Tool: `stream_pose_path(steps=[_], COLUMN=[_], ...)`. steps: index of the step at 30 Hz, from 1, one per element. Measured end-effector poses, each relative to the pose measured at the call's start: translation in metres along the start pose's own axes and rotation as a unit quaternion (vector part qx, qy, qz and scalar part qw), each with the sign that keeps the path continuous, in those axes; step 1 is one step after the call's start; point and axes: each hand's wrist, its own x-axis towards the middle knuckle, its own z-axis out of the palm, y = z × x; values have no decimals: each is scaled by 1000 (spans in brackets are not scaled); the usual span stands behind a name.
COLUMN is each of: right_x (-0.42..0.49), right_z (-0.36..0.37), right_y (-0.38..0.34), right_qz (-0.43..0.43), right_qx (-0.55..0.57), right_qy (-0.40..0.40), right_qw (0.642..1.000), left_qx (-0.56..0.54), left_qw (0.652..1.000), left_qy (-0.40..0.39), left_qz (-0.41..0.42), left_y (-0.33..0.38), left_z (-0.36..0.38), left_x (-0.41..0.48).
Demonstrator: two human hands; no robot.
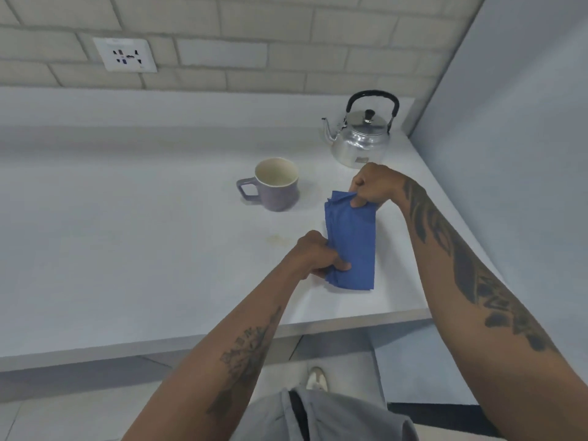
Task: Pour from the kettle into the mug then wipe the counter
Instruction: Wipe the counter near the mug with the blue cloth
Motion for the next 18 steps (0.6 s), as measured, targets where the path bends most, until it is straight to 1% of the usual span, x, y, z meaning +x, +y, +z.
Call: stream_pose_path(steps=[2, 4, 6, 9, 12, 16, 18], right_x=[9, 16, 24, 31, 26, 6, -3], right_z=[5, 12, 22, 44, 72, 105, 120], right_y=[11, 17, 24, 33, 39, 44, 47], right_qz=[9, 5, 0, -3, -22, -84, -93], right_qx=[-44, -62, -38, 36, 36, 20, 1], right_qy=[28, 57, 79, 120, 172, 237, 244], right_qw=[999, 996, 996, 992, 984, 968, 965], left_qx=[23, 65, 100, 146, 184, 193, 198], left_qw=[999, 996, 992, 980, 952, 895, 880], left_qy=[22, 53, 78, 127, 213, 312, 345], left_qz=[8, 18, 25, 53, 122, 252, 260], left_y=[3, 5, 4, -5, -26, -70, -96], left_z=[14, 21, 22, 14, -10, -61, -86], left_x=[9, 15, 19, 22, 11, -12, -22])
